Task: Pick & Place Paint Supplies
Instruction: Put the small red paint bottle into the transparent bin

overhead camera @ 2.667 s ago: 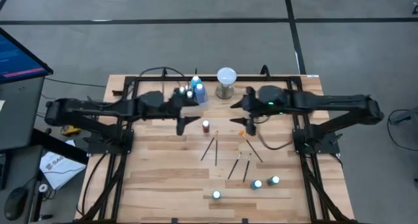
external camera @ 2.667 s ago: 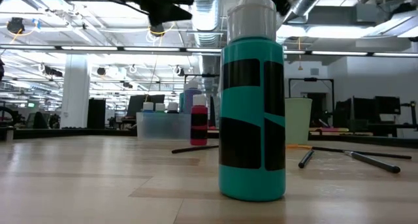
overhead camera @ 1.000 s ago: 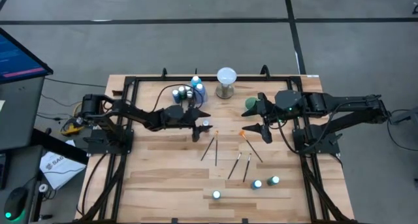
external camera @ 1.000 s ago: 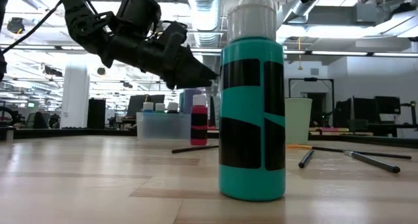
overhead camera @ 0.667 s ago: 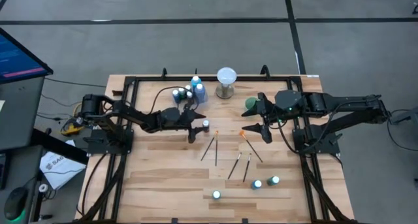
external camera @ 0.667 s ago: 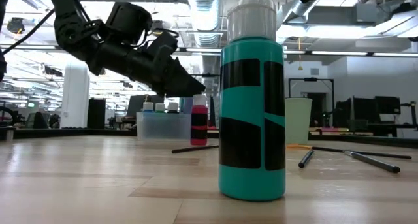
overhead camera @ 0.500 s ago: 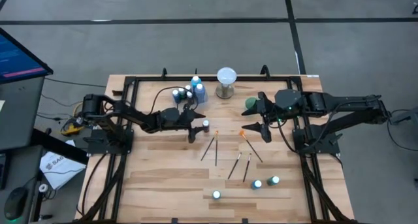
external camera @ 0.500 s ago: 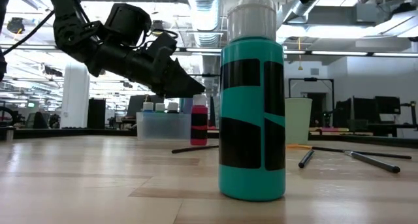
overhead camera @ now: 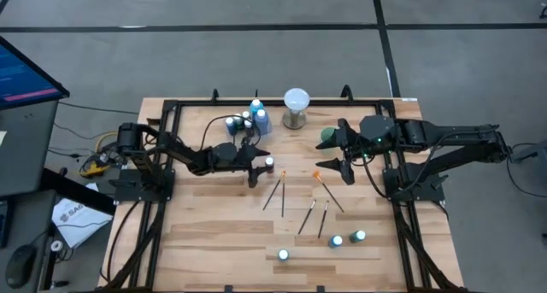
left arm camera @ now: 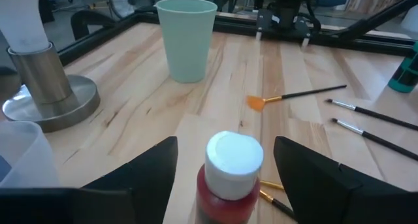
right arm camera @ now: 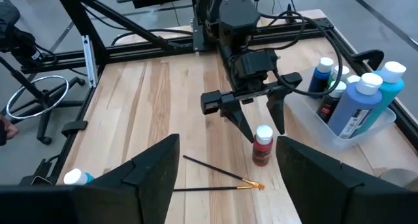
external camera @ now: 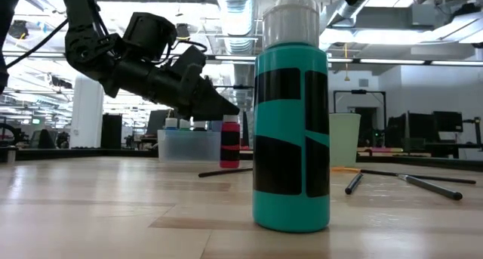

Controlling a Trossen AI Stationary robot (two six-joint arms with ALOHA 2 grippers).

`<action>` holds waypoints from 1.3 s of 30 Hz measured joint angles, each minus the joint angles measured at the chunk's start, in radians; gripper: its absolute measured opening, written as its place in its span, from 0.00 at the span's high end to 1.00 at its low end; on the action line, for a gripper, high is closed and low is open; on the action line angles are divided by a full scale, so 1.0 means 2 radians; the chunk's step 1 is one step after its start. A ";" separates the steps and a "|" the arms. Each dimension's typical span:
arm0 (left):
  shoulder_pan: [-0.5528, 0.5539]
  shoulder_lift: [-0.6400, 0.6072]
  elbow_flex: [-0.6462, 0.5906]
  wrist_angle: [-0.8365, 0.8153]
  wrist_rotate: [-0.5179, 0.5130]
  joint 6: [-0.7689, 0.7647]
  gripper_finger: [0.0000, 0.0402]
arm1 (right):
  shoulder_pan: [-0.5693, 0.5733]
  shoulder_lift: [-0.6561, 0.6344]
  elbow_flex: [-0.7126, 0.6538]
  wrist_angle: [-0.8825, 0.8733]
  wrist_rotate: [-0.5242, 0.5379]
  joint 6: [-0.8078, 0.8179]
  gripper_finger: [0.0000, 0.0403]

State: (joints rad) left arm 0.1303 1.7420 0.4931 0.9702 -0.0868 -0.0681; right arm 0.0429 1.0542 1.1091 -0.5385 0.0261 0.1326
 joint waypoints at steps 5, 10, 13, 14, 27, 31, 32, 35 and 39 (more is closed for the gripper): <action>0.000 0.000 0.000 -0.001 0.001 0.002 0.49 | 0.000 0.000 0.000 0.000 0.000 0.000 0.38; 0.000 0.000 0.000 -0.001 0.003 0.004 0.60 | -0.003 0.000 0.000 0.000 0.000 0.000 0.38; 0.000 0.000 0.000 -0.002 0.003 0.003 0.66 | -0.008 0.000 0.000 0.000 0.000 0.004 0.38; 0.000 0.000 0.000 -0.002 0.003 0.003 0.68 | -0.009 0.000 0.000 0.000 0.000 0.005 0.38; -0.003 -0.087 0.000 -0.026 -0.069 -0.012 0.68 | -0.010 0.000 0.000 0.000 0.000 0.005 0.38; -0.003 -0.169 0.000 -0.085 -0.132 0.020 0.70 | -0.010 0.000 0.000 0.000 0.000 0.005 0.38; -0.003 -0.193 0.000 -0.103 -0.150 0.029 0.70 | -0.010 0.000 0.000 0.000 0.000 0.005 0.38; -0.003 -0.259 0.000 -0.174 -0.210 0.044 0.68 | -0.010 0.000 0.000 0.000 0.000 0.004 0.38; 0.002 -0.319 -0.003 -0.243 -0.265 0.042 0.66 | -0.010 0.000 0.000 0.000 0.000 0.004 0.38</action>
State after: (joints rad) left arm 0.1333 1.1031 0.4863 0.4843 -0.6167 0.0167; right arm 0.0235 1.0542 1.1091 -0.5385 0.0265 0.1402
